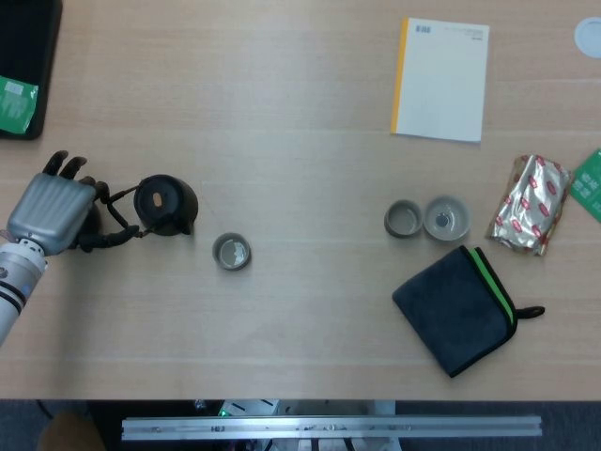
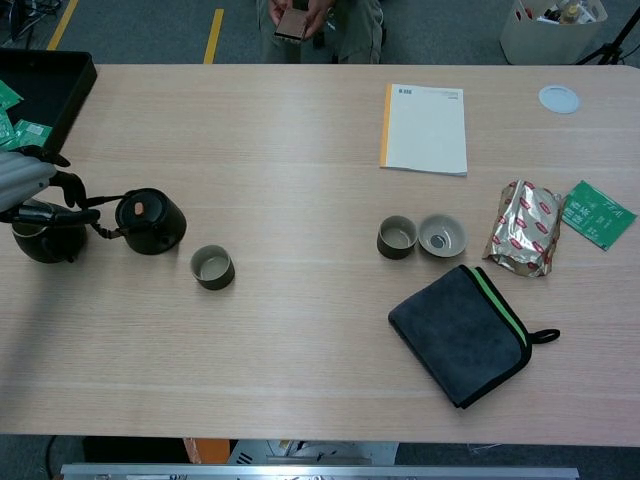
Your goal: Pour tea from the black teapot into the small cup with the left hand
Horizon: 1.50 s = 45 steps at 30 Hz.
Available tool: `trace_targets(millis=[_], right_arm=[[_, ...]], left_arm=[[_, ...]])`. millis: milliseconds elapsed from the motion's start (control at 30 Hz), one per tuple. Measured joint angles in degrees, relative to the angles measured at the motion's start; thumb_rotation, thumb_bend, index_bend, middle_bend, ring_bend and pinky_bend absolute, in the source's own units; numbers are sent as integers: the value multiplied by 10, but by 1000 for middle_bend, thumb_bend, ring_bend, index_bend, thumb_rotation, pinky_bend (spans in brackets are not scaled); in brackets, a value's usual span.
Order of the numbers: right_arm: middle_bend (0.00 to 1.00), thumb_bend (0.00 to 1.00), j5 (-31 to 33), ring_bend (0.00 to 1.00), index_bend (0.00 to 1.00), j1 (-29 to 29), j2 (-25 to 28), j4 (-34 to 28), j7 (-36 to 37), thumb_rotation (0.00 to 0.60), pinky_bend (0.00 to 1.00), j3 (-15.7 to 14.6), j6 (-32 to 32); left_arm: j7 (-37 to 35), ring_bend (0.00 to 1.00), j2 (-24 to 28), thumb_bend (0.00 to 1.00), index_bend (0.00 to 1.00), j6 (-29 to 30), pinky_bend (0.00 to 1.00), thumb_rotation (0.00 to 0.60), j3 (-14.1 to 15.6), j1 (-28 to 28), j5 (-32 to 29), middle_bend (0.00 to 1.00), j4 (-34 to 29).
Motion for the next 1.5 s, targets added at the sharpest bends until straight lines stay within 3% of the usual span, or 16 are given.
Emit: trace_targets(millis=[67,133,167,433,700,1033,1500], right_arm=[[324,52,-1,203,328,0,0,-1,0,600,240,0,1],[324,52,-1,203,328,0,0,-1,-1,600,240,0,1],[324,52,-2,203,328,1,0,-2,-2,600,240,0,1],[324,52,-3,203,328,2,1,-6,-6,600,240,1,1],[324,52,-2,203,328,2,3,-10,-10,600,240,1,1],[324,52,3,203,328,-1,3,-8,-8,600,240,0,0],[324,52,9,203,328,-5,-2,9,8,600,240,1,1]], left_arm=[[1,90,-2,127,269,8,56,443,0,2,10,295,5],[-1,88,-6,127,206,19,56,580,1,5,28,254,13],[-3,85,-7,127,172,24,56,600,2,7,36,232,16],[-45,52,-20,128,34,55,56,600,9,21,108,127,47],[-90,50,-52,128,25,72,56,600,12,29,153,112,88],[-98,50,-77,127,26,70,56,600,-3,22,164,113,108],[-60,50,-84,128,26,45,56,600,-23,4,139,113,81]])
